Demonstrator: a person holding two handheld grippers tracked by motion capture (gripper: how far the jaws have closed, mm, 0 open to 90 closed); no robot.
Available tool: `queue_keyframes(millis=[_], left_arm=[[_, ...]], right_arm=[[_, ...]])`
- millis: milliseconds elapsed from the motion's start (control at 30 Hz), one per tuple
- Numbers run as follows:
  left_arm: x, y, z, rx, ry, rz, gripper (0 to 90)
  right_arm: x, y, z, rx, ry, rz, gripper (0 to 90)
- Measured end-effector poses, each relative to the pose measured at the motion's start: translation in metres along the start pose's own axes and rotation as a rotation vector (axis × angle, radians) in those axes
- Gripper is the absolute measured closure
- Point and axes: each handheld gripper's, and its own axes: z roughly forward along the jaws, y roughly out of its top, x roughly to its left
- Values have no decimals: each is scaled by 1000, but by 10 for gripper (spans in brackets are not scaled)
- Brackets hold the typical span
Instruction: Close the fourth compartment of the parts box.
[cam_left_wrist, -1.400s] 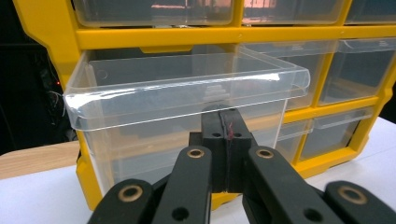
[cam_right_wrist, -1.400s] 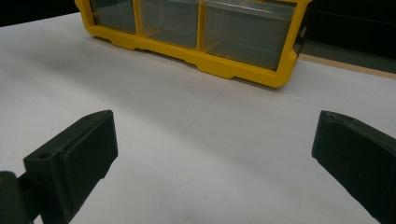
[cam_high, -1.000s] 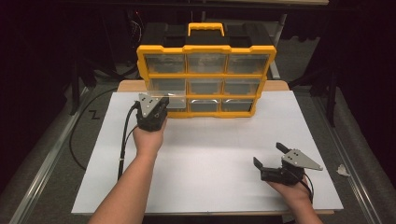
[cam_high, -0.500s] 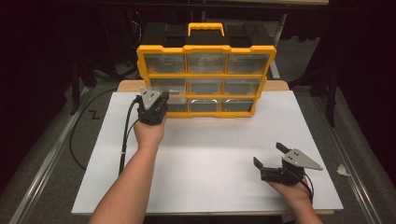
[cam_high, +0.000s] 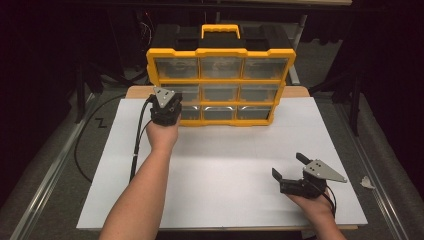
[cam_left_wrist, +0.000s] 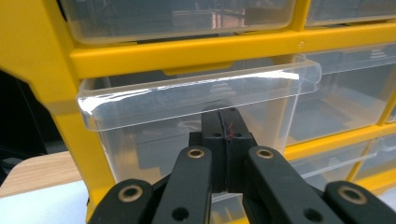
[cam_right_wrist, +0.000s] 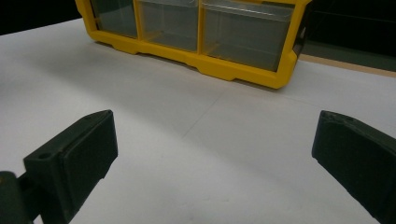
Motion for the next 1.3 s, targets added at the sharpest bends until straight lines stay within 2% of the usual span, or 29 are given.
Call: queue_keyframes(millis=[433,533,700,900,967,1067,1167,1300], left_arm=[[3,5,13,16,18,11,899],[4,5,16,12,19,2,899],[4,4,17,7,24,11,899],[4,4,16,22,17,-8,899],[3,2,14,29,10,-6,899],[3,-2,8,23,-12,-36,899],[3,-7,1,28,-27,-16,899],[7,-15,-12,26,-42,-23,899]], right_arm=[[-2,0,-1,-4,-7,6,15],[-2,0,-1,-1,-6,8,15],[-2,-1,-1,-1,-5,7,15],[-2,0,-1,-4,-4,10,15],[-2,0,-1,-3,-4,11,15],[-2,0,0,-2,-3,4,15],[-1,0,0,0,-3,4,15],[1,0,0,2,-1,2,15]])
